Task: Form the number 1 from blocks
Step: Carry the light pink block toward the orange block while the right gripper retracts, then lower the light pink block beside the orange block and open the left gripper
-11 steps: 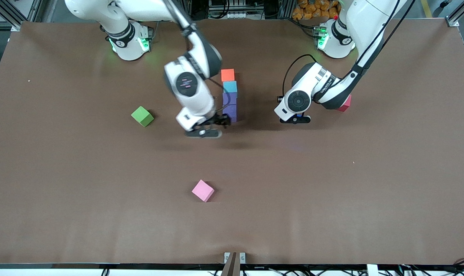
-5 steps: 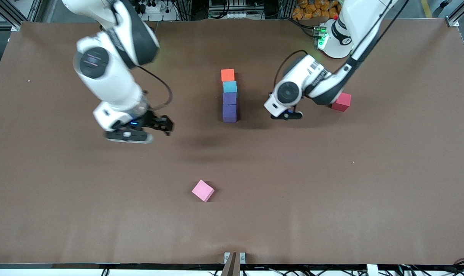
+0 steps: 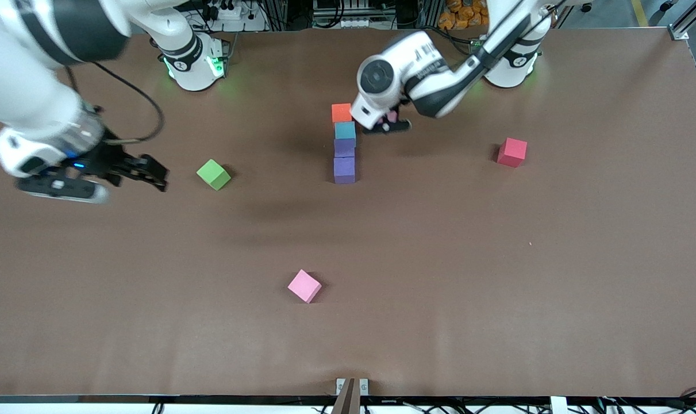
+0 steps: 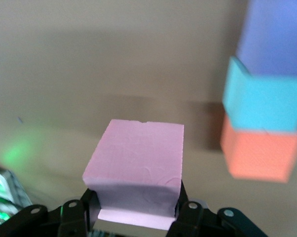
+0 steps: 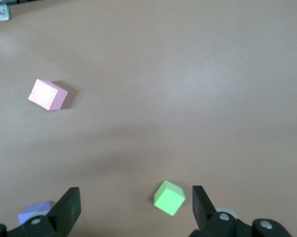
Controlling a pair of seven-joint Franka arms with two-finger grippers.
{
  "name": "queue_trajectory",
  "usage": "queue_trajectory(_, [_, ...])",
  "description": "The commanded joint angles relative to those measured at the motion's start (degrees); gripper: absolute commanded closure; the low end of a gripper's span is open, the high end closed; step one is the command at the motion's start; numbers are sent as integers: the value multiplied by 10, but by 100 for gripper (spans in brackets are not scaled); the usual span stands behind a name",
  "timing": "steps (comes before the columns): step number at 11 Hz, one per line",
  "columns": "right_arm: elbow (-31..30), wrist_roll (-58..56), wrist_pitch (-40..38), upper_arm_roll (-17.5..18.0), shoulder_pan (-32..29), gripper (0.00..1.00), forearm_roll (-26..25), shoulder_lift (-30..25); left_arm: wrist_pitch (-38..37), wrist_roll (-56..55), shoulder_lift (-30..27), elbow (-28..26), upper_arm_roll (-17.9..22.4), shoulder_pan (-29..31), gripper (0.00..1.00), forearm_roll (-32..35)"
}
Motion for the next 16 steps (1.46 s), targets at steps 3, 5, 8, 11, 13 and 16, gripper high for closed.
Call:
queue_trajectory(3, [16, -65, -39, 34, -96, 0, -2, -40, 109, -114, 37, 18, 38, -172, 100, -46])
queue_trajectory(5, [48, -127, -57, 28, -107, 0, -13, -39, 130, -120, 53, 39, 94, -240, 100, -43])
queue_trajectory(8, [56, -131, -68, 18, -108, 0, -13, -36, 132, -119, 103, 68, 167, -303, 100, -33])
queue_trajectory(11, [57, -125, -78, 16, -107, 0, -12, -35, 132, -120, 142, 101, 200, -331, 100, -20])
queue_trajectory(13, [58, -125, -78, 16, -108, 0, -12, -36, 132, -116, 155, 120, 217, -340, 100, -18])
queue_trajectory(16, [66, -130, -79, 16, -109, 0, -14, -35, 132, -110, 163, 131, 226, -342, 100, -2])
